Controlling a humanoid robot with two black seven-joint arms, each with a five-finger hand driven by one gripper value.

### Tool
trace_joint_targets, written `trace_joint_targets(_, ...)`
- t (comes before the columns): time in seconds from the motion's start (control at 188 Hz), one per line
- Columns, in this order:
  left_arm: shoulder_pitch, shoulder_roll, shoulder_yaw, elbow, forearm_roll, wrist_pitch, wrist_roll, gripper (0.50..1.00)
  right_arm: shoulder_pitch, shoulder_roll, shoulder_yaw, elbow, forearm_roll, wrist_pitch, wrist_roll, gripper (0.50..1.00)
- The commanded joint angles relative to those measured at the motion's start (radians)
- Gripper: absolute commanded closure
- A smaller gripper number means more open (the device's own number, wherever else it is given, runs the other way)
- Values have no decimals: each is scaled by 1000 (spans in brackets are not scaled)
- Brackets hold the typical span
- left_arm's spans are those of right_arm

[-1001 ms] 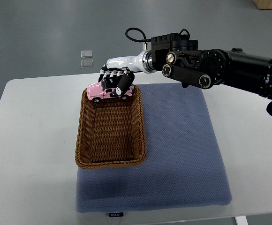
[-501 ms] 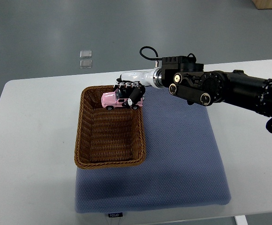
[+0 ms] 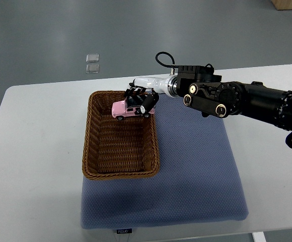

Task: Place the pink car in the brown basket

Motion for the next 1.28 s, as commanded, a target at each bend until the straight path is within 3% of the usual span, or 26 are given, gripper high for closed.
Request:
trace_joint_targets(0.0,0,0,0,0,-1,0,0,500,4,0,2,2,2,5,0,599)
trace_joint_targets(0.261,0,0,0,-2,-1,0,0,500,4,0,34,-5,4,0,1,595)
trace_joint_targets(0.405,0,0,0,0,-1,0,0,500,-19,0,213,-6,7,-1,3,593)
trace_joint_targets(0.682,0,0,2,0,-1,0,0,500,-308,-51,747,6,79,0,49,593)
trace_joint_targets(0.9,0,0,3,0,-1,0,1,500,-542,-48,1166,11,292,25,166,593)
trace_joint_targets(1.129,0,0,5,0,-1,0,5,500,-656,-60,1213,3,630,86,170,591)
trace_joint_targets(1.278,1,0,6,3,-1,0,6,500,-676,-84,1213,-5,688,137,170,591)
